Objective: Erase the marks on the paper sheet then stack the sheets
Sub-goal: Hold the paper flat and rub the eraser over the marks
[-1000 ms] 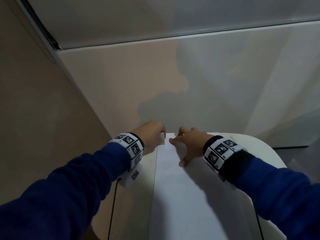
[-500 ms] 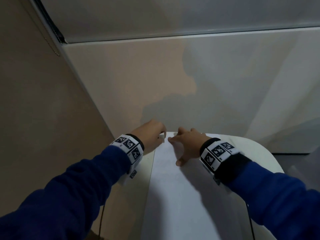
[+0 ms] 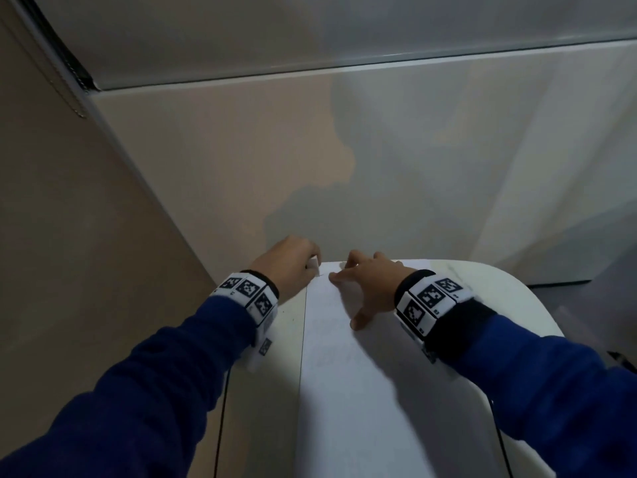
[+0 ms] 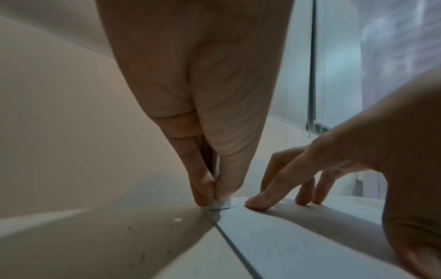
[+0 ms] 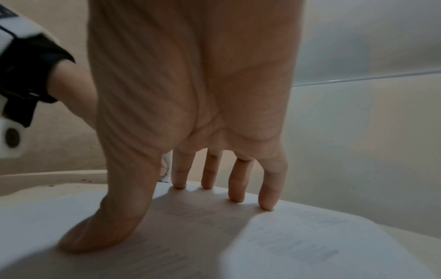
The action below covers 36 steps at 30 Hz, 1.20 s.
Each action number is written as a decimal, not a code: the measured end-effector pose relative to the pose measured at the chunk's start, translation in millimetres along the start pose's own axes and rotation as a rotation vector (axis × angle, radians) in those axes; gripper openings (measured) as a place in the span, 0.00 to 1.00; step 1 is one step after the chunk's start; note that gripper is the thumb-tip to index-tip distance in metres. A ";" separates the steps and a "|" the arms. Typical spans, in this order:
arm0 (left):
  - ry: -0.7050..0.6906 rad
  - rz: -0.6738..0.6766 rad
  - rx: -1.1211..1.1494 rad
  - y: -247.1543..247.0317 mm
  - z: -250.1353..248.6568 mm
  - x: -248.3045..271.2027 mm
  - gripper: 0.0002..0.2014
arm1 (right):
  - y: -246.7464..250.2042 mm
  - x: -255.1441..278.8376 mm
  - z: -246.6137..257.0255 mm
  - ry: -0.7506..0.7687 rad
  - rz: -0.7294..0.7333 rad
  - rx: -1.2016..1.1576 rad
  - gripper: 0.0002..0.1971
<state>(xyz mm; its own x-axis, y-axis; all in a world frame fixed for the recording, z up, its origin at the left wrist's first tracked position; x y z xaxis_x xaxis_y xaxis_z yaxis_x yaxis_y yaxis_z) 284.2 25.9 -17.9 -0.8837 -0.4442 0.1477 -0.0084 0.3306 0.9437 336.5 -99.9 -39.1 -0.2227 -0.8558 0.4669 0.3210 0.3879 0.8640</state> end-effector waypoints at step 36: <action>-0.002 -0.019 0.031 -10.5 -5.8 25.6 0.08 | -21.7 29.1 0.0 0.066 -0.109 -0.038 0.47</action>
<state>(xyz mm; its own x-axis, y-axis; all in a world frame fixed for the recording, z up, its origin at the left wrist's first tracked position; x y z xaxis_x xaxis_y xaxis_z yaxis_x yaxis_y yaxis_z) 264.4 6.3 -22.2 -0.8840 -0.4492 0.1292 -0.0399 0.3480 0.9367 323.0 -133.2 -44.2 -0.1974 -0.9135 0.3558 0.3329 0.2789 0.9008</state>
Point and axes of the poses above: each hand's wrist, its own x-axis away from the middle knuckle, its own y-axis out of the back of the hand, z = x × y, the point moved 7 cm from there along -x, towards the middle knuckle, and after that the axes turned 12 degrees about y, right-handed, at the moved point
